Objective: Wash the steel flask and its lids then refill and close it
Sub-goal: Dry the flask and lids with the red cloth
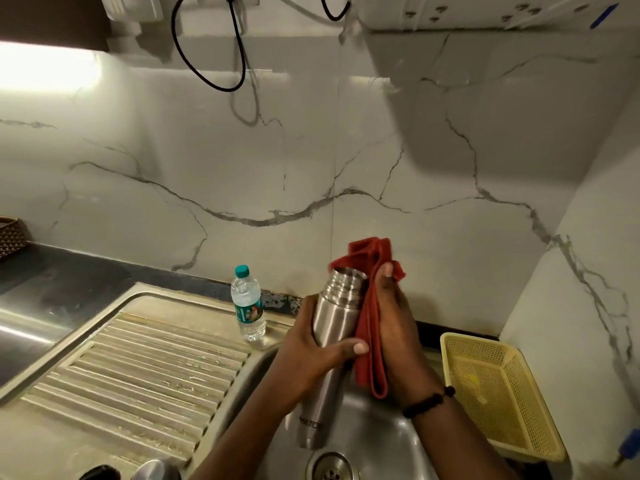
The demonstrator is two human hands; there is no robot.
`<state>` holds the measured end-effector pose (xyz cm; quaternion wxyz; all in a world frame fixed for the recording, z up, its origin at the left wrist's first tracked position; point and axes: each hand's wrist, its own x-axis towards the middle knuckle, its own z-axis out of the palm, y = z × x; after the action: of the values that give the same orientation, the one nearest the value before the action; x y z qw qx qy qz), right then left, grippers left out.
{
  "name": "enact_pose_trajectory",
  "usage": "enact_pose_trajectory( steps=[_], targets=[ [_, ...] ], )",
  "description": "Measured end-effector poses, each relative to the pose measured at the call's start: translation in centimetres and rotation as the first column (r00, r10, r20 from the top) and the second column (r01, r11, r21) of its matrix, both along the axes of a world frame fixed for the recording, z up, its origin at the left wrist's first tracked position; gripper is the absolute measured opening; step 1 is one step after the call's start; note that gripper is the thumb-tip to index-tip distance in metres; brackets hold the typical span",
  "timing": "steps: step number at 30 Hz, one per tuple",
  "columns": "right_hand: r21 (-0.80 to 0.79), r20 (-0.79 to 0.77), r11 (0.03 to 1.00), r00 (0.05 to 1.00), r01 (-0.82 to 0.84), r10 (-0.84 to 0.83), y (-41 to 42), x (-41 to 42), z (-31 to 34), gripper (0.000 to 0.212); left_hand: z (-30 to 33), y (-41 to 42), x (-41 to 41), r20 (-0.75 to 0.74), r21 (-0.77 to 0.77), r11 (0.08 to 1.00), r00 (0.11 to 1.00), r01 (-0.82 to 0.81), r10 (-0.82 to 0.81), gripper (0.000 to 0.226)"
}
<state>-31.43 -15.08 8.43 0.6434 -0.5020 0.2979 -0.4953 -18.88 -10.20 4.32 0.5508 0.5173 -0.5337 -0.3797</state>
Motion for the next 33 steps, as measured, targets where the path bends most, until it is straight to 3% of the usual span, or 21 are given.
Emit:
enact_pose_trajectory(
  steps=[2, 4, 5, 6, 8, 9, 11, 13, 15, 18, 20, 22, 26, 31, 33],
  targets=[
    [-0.146, -0.007, 0.988, 0.998, 0.059, -0.06, 0.1, -0.4, 0.0, 0.046, -0.6, -0.1, 0.9, 0.073, 0.036, 0.999, 0.997, -0.007, 0.004, 0.082],
    [-0.419, -0.136, 0.908, 0.989, 0.003, -0.066, 0.2, -0.5, -0.6, 0.057, -1.2, 0.2, 1.3, 0.132, 0.056, 0.998, 0.991, -0.019, 0.012, 0.081],
    [-0.583, -0.264, 0.81, 0.958, -0.064, -0.114, -0.1, -0.7, -1.2, 0.065, -1.6, 0.3, 1.5, 0.183, 0.062, 0.998, 0.983, -0.025, 0.013, 0.076],
    [-0.746, -0.422, 0.641, 0.873, -0.179, -0.247, -0.8, -1.0, -2.2, 0.07, -2.0, 0.5, 1.6, 0.246, 0.053, 0.998, 0.969, -0.023, 0.009, 0.068],
    [-0.855, -0.513, 0.25, 0.676, -0.454, -0.529, -2.4, -1.7, -4.3, 0.068, -2.9, 1.1, 1.9, 0.352, 0.004, 1.0, 0.936, -0.007, 0.005, 0.055],
    [-0.839, -0.503, 0.155, 0.636, -0.521, -0.586, -2.8, -2.1, -4.8, 0.066, -3.3, 1.5, 2.0, 0.428, -0.032, 0.999, 0.903, -0.021, 0.032, 0.055],
    [-0.854, -0.459, 0.104, 0.646, -0.509, -0.61, -2.9, -2.6, -5.5, 0.063, -3.7, 1.9, 1.8, 0.632, -0.14, 0.986, 0.759, -0.087, 0.157, 0.063],
    [-0.913, -0.38, 0.139, 0.677, -0.383, -0.631, -2.5, -2.4, -5.8, 0.056, -3.9, 1.7, 1.4, 0.748, -0.293, 0.948, 0.587, -0.126, 0.309, 0.061],
    [-0.934, -0.356, 0.238, 0.652, -0.266, -0.67, -1.7, -1.7, -5.5, 0.051, -4.0, 1.5, 1.0, 0.752, -0.378, 0.913, 0.523, -0.155, 0.4, 0.064],
    [-0.86, -0.476, 0.492, 0.558, -0.136, -0.68, 0.1, -0.5, -4.7, 0.049, -4.6, 1.6, 0.9, 0.759, -0.427, 0.89, 0.472, -0.158, 0.448, 0.067],
    [-0.727, -0.599, 0.685, 0.532, -0.05, -0.598, 0.8, 0.0, -4.7, 0.053, -5.3, 1.7, 0.9, 0.794, -0.454, 0.879, 0.382, -0.143, 0.472, 0.078],
    [-0.588, -0.693, 0.808, 0.495, 0.032, -0.524, 1.0, 0.1, -5.2, 0.062, -5.7, 1.8, 0.7, 0.818, -0.474, 0.87, 0.299, -0.136, 0.492, 0.087],
    [-0.458, -0.747, 0.878, 0.474, 0.141, -0.466, 0.6, 0.0, -6.1, 0.065, -6.3, 2.1, 0.5, 0.823, -0.497, 0.859, 0.246, -0.125, 0.512, 0.087],
    [-0.39, -0.694, 0.895, 0.571, 0.214, -0.439, 0.0, -0.2, -6.1, 0.066, -6.3, 2.2, 0.5, 0.831, -0.474, 0.869, 0.253, -0.144, 0.495, 0.088],
    [-0.26, -0.63, 0.924, 0.676, 0.28, -0.382, -0.1, -0.3, -6.1, 0.063, -6.4, 2.3, 0.8, 0.814, -0.456, 0.871, 0.31, -0.184, 0.491, 0.087]
  ],
)
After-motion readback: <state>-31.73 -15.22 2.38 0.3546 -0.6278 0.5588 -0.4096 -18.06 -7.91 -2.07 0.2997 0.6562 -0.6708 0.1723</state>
